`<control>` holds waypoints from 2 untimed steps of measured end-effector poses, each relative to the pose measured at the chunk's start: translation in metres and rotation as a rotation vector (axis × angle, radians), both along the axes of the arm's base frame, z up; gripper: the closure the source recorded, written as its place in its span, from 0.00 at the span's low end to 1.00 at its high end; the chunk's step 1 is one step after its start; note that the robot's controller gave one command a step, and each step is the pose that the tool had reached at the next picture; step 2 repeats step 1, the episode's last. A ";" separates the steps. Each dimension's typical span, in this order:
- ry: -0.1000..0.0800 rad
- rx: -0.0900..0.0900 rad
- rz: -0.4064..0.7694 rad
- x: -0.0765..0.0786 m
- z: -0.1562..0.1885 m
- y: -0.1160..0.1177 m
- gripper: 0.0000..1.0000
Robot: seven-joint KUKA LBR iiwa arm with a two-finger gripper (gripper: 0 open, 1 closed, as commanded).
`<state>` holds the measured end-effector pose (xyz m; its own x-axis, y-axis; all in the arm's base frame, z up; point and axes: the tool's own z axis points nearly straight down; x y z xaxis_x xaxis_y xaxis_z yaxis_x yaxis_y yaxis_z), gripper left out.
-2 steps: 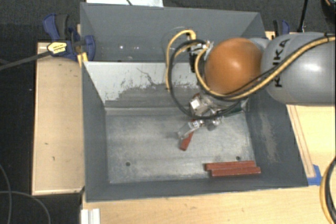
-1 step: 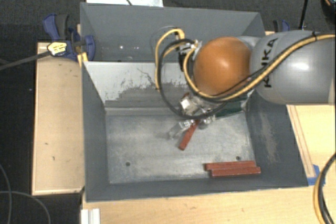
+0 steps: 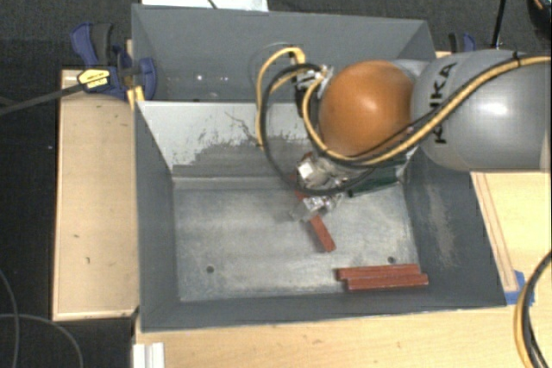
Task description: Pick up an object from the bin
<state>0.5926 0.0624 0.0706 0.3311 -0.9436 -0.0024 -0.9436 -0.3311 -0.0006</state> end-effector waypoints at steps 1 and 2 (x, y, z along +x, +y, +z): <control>-0.008 0.000 -0.005 0.002 0.117 0.001 1.00; -0.008 0.000 -0.005 0.002 0.117 0.001 1.00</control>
Offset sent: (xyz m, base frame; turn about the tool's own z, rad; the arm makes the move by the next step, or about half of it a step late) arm -0.0001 -0.0001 0.1116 0.0000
